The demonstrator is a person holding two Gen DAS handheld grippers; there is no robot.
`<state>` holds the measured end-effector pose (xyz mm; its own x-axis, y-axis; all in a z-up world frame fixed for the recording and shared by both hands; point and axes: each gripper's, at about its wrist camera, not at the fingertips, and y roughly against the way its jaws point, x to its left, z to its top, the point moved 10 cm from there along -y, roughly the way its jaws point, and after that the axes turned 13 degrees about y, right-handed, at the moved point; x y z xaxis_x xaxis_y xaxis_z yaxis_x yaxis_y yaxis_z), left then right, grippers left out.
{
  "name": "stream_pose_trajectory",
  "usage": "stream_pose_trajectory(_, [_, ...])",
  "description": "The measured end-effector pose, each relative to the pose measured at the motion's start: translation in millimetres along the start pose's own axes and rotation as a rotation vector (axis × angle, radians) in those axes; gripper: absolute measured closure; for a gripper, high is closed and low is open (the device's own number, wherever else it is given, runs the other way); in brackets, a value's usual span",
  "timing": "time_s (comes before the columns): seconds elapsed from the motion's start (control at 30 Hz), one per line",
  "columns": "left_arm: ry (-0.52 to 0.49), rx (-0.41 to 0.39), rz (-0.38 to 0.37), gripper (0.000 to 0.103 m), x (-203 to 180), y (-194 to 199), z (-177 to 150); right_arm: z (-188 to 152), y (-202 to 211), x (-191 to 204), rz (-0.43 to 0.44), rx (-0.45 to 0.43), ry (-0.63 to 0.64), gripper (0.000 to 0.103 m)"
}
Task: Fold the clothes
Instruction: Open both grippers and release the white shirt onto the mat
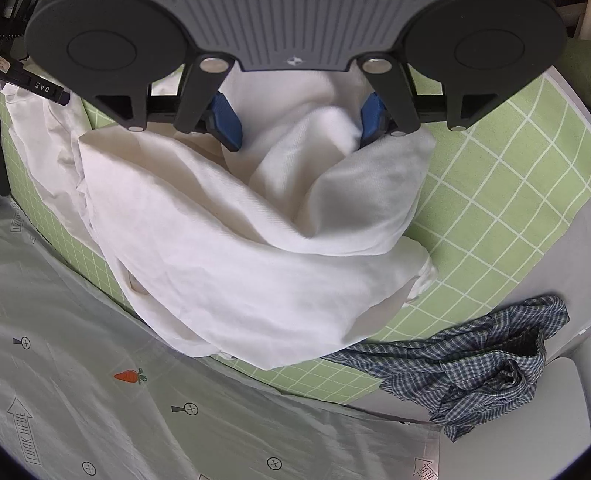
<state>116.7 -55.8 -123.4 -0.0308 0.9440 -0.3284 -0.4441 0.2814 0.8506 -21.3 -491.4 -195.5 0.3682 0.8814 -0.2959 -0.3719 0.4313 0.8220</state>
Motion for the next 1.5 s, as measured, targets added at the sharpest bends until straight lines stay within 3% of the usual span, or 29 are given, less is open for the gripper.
stream_pose_trajectory(0.17, [0.01,0.025,0.044,0.033,-20.2,-24.6,8.0,30.6,-31.6,-14.6,0.079,-0.024,-0.064,0.005])
stream_pose_trajectory(0.33, [-0.022,0.053,0.095,0.03,-39.5,-47.7,14.6,95.6,-76.1,-28.6,0.08,-0.066,-0.014,0.004])
stream_pose_trajectory(0.47, [-0.007,0.058,0.079,0.03,-59.7,-57.8,18.7,158.4,-114.5,-37.2,0.066,-0.081,0.041,0.0])
stream_pose_trajectory(0.53, [-0.015,0.063,0.057,0.027,-74.5,-62.4,18.5,182.2,-126.6,-37.9,0.049,-0.049,0.068,0.0])
stream_pose_trajectory(0.63, [-0.063,0.075,0.021,0.026,-96.8,-66.1,15.1,190.7,-124.3,-34.3,0.016,-0.005,0.084,0.0])
stream_pose_trajectory(0.77, [-0.058,0.058,-0.019,0.018,-90.3,-53.1,14.5,166.5,-88.6,-26.7,0.025,-0.025,0.046,0.0])
stream_pose_trajectory(0.9, [-0.047,0.038,-0.058,0.017,-80.5,-38.5,14.3,125.1,-46.0,-5.5,0.026,-0.01,0.022,0.0])
stream_pose_trajectory(1.07, [-0.035,0.012,-0.107,0.017,-66.5,-18.2,15.4,79.2,-9.0,25.5,0.115,0.009,-0.093,0.0])
stream_pose_trajectory(1.2, [-0.026,-0.013,-0.146,0.017,-44.9,4.0,22.9,69.0,24.4,58.3,0.141,-0.035,-0.13,0.0])
stream_pose_trajectory(1.4, [-0.104,-0.095,-0.088,0.017,-5.7,21.4,49.8,74.5,73.1,112.3,0.231,-0.138,-0.178,0.0])
stream_pose_trajectory(1.5, [-0.077,-0.074,-0.11,0.018,10.8,14.1,61.3,72.6,82.6,141.4,0.266,-0.152,-0.168,0.001])
